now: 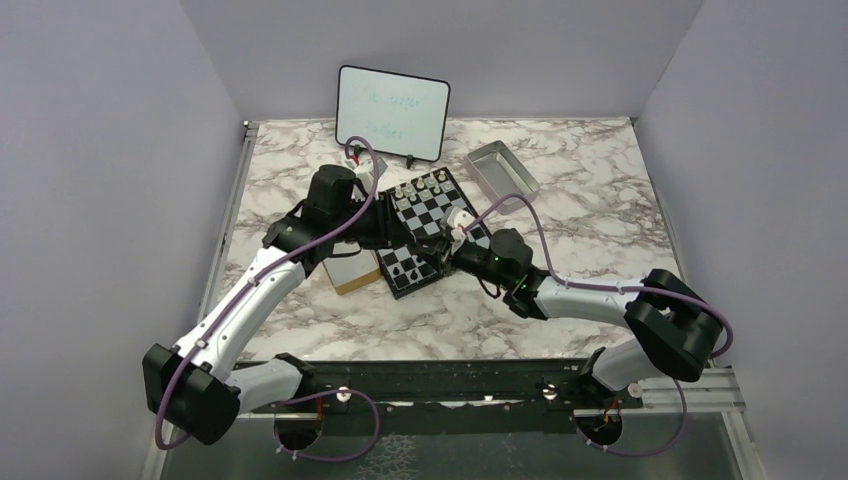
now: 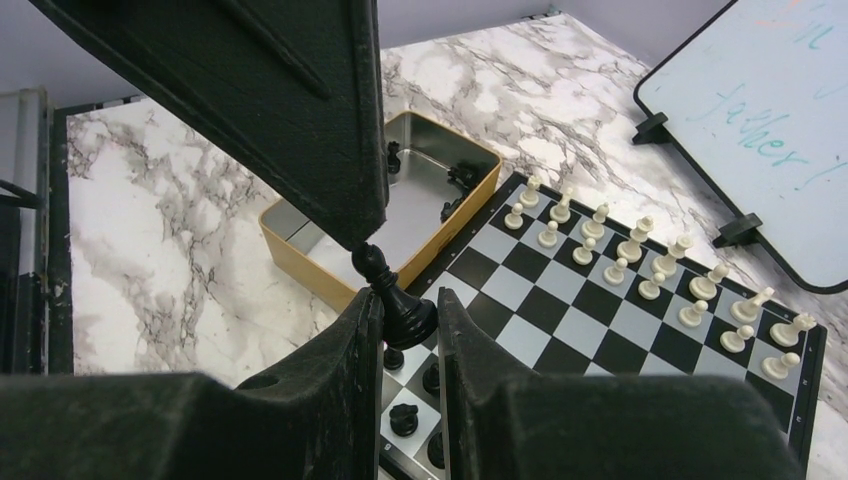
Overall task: Set up the chess pieces on the board
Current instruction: Place the chess piece on the chessboard.
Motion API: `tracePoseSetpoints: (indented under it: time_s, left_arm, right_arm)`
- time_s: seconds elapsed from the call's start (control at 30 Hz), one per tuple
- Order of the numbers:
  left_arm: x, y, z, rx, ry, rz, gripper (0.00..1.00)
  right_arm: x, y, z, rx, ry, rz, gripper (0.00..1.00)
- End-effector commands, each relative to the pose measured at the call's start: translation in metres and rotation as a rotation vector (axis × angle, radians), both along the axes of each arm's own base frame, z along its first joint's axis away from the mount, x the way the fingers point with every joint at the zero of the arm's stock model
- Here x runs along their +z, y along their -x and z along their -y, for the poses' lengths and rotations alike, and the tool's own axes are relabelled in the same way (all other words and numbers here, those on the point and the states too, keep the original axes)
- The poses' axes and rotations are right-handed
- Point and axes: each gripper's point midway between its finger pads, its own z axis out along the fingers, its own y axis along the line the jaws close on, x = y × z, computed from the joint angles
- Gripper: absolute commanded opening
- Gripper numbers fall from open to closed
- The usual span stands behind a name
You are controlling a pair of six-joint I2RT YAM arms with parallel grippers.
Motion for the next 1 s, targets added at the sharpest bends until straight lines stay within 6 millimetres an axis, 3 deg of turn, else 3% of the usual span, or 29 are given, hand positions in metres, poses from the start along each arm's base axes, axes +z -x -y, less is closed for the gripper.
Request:
tracePoseSetpoints:
  time_s: [0.0, 0.4, 0.67, 0.97]
  left_arm:
    - [-0.003, -0.015, 0.001, 0.058, 0.005, 0.015, 0.29]
    - [-0.016, -0.024, 0.001, 0.083, -0.006, 0.002, 0.3]
    - [-0.017, -0.021, 0.007, 0.07, 0.032, -0.016, 0.22]
    - [-0.025, -0.016, 0.007, 0.061, 0.027, -0.037, 0.28]
  right_arm:
    - [0.017, -0.007, -0.003, -0.032, -0.058, 0.01, 0.01]
    - [0.02, -0.008, -0.007, -0.029, -0.083, -0.009, 0.01]
    - [0.016, -0.012, -0.006, -0.06, -0.09, -0.032, 0.01]
    - [0.015, -0.02, -0.001, -0.114, -0.101, -0.047, 0.01]
